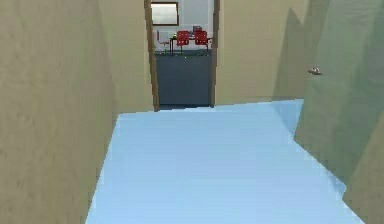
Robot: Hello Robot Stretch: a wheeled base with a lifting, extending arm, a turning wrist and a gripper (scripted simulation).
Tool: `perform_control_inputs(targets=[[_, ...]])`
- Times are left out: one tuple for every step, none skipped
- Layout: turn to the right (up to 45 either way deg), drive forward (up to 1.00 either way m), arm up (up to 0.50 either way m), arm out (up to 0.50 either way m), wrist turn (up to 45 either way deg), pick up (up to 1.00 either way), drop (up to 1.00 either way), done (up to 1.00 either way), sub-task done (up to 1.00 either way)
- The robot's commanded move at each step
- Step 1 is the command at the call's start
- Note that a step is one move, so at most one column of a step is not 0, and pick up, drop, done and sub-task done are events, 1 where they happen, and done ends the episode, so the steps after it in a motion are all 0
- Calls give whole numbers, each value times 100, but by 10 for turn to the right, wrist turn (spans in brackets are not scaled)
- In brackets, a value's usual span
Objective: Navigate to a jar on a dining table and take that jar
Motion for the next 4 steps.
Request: perform_control_inputs(targets=[[0, 100, 0, 0, 0, 0, 0, 0, 0], [0, 100, 0, 0, 0, 0, 0, 0, 0], [0, 100, 0, 0, 0, 0, 0, 0, 0], [0, 35, 0, 0, 0, 0, 0, 0, 0]])
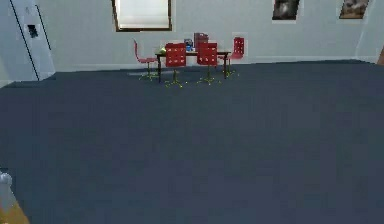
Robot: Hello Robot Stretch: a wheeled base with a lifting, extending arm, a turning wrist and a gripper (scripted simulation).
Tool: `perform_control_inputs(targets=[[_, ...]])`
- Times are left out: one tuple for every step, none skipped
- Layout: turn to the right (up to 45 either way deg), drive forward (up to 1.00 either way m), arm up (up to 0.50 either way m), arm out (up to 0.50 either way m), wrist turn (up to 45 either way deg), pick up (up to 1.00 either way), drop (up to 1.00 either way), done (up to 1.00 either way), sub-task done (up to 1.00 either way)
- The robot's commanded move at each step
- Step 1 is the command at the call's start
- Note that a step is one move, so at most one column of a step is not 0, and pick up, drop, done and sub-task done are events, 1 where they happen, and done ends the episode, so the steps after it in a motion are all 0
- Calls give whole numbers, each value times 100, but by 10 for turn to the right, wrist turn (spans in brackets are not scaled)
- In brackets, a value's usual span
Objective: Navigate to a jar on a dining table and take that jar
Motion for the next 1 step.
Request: perform_control_inputs(targets=[[-120, 0, 0, 0, 0, 0, 0, 0, 0]])
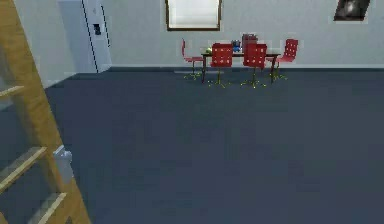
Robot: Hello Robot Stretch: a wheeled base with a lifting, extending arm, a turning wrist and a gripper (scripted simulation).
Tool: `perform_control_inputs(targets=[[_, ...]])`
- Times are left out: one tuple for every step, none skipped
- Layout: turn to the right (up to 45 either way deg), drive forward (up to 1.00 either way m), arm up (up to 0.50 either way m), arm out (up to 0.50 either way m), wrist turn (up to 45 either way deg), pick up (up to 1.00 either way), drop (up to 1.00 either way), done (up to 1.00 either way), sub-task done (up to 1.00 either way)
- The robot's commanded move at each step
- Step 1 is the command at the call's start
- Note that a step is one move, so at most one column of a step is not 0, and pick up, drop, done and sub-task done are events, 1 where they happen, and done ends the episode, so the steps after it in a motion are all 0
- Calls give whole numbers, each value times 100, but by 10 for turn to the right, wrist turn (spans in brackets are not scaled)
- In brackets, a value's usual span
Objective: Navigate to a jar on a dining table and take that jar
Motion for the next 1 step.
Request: perform_control_inputs(targets=[[0, 30, 0, 0, 0, 0, 0, 0, 0]])
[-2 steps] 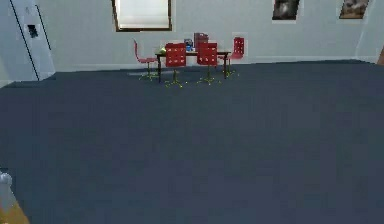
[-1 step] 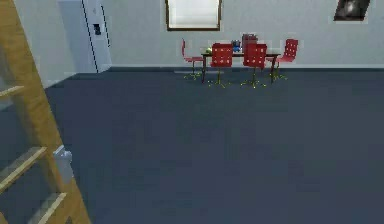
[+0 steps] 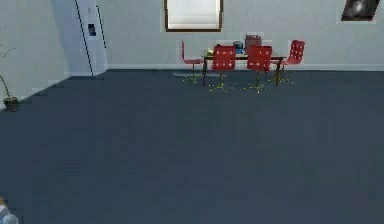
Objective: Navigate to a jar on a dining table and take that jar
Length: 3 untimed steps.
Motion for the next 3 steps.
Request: perform_control_inputs(targets=[[450, 0, 0, 0, 0, 0, 0, 0, 0], [150, 0, 0, 0, 0, 0, 0, 0, 0], [0, 100, 0, 0, 0, 0, 0, 0, 0]])
